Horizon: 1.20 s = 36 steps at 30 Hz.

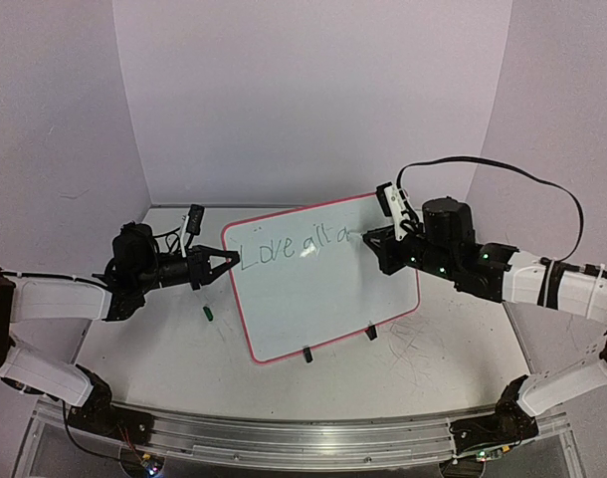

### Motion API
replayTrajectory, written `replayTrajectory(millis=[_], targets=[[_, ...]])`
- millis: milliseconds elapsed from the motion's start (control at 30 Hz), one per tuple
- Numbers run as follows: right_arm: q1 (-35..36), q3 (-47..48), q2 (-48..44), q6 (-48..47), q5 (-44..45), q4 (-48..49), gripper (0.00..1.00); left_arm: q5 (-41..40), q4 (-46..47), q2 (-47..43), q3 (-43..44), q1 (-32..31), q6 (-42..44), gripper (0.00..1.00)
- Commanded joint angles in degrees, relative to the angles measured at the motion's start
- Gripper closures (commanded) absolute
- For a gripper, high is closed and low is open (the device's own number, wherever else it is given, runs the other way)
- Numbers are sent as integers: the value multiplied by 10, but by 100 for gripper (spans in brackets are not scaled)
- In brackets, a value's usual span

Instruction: Write a sentence on the whiteboard

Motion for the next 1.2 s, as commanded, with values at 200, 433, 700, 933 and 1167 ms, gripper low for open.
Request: replayTrajectory(millis=[200,433,700,933,1167], targets=[[-18,10,7,0,-25,32,100,-24,-51,7,-5,0,50,100],[-19,17,18,2,-17,34,100,-22,-51,5,-4,0,51,100],[-18,23,21,3,-6,43,100,-20,-52,7,-2,0,53,100],[-19,27,25,3,12,49,100,-20,-51,9,-2,0,53,100],[-18,30,35,3,12,51,100,-19,-51,9,-1,0,54,100]])
